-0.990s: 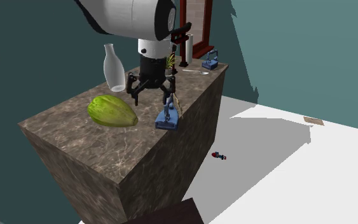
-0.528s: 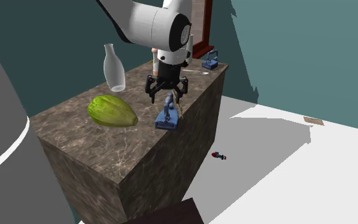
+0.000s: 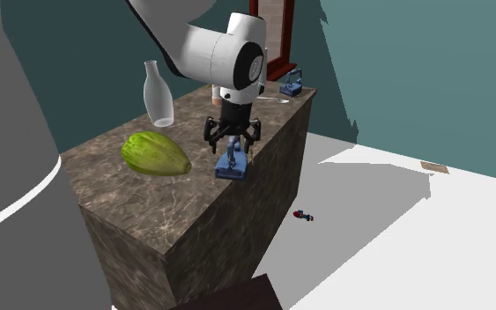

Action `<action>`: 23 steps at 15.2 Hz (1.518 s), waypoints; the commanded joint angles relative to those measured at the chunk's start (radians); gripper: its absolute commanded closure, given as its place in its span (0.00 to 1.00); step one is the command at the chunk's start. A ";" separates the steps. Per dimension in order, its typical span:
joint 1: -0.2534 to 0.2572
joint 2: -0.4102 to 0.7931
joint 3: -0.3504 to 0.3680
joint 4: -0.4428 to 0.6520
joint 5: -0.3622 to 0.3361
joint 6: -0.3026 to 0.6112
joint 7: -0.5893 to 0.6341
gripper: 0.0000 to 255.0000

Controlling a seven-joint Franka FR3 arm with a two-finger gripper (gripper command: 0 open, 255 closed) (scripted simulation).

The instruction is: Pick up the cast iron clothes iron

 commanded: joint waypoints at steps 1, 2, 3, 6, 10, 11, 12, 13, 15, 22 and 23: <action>-0.001 0.004 0.001 -0.001 0.003 0.005 -0.003 1.00; -0.001 0.005 0.000 -0.001 0.003 0.005 -0.004 1.00; -0.001 0.004 0.000 -0.002 0.003 0.006 -0.004 1.00; -0.002 0.005 0.000 -0.001 0.003 0.005 -0.004 1.00; 0.000 0.002 0.000 -0.002 0.002 0.005 -0.002 1.00; 0.001 -0.005 -0.001 0.002 -0.003 -0.006 0.003 1.00; 0.001 -0.013 -0.002 0.007 -0.009 -0.018 0.008 1.00; 0.002 -0.020 -0.004 0.012 -0.014 -0.029 0.013 1.00; 0.004 -0.035 -0.006 0.022 -0.024 -0.052 0.022 1.00; 0.007 -0.079 -0.011 0.066 -0.054 -0.133 0.051 1.00; 0.007 -0.084 -0.012 0.073 -0.058 -0.145 0.055 1.00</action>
